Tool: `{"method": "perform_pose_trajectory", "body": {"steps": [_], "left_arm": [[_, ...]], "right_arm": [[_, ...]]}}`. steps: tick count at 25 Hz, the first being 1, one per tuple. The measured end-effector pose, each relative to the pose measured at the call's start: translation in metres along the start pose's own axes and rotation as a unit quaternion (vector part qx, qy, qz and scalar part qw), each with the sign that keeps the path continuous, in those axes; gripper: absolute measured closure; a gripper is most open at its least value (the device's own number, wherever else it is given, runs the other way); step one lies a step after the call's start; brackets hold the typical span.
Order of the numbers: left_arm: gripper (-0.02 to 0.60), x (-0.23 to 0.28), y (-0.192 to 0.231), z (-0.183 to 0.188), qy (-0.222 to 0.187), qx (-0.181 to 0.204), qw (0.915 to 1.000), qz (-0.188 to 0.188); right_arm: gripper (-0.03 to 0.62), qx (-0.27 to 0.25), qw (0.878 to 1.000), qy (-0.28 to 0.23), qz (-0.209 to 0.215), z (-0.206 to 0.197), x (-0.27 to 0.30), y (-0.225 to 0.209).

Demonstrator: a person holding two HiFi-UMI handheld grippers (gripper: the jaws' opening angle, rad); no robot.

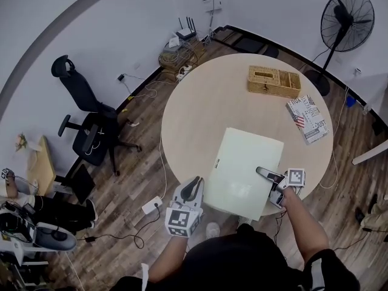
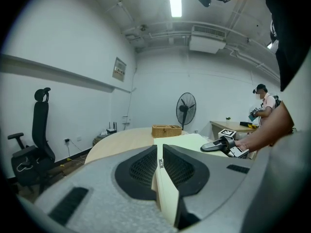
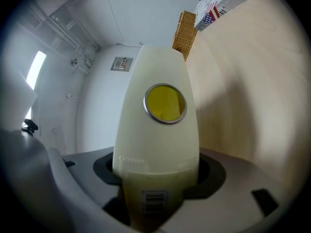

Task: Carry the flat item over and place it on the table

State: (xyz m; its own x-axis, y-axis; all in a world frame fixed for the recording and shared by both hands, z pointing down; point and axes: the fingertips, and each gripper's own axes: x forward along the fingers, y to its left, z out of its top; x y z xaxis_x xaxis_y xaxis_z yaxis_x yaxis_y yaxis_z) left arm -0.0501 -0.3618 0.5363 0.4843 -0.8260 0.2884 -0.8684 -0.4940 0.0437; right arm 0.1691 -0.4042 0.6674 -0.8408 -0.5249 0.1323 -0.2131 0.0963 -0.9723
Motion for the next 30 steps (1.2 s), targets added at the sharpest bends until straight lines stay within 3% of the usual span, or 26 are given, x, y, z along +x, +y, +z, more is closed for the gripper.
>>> {"method": "perform_pose_trajectory", "body": {"steps": [6,15,21,24,27,30], "left_arm": [[0.546,-0.003,0.004,-0.007,0.008,-0.003,0.9999,0.006],[0.546,0.000,0.003,-0.013,0.015,0.000,0.9999,0.003],[0.546,-0.003,0.005,-0.013,0.016,0.002,0.9998,0.007],[0.546,-0.004,0.004,-0.012,0.014,0.002,0.9999,0.004],[0.546,-0.003,0.001,-0.013,0.013,0.000,0.9999,0.000],[0.546,-0.002,-0.003,-0.010,0.007,0.001,1.0000,-0.007]], "right_arm": [[0.298,0.000,0.997,0.047,-0.055,0.001,-0.005,-0.037],[0.265,0.045,0.992,0.096,-0.070,0.001,0.006,-0.055],[0.207,0.020,0.983,0.088,-0.161,0.011,0.001,-0.076],[0.190,-0.040,0.968,0.086,-0.234,0.022,-0.013,-0.084],[0.181,-0.135,0.935,0.096,-0.314,0.034,-0.027,-0.089],[0.181,-0.185,0.922,0.085,-0.328,0.037,-0.029,-0.075]]}}
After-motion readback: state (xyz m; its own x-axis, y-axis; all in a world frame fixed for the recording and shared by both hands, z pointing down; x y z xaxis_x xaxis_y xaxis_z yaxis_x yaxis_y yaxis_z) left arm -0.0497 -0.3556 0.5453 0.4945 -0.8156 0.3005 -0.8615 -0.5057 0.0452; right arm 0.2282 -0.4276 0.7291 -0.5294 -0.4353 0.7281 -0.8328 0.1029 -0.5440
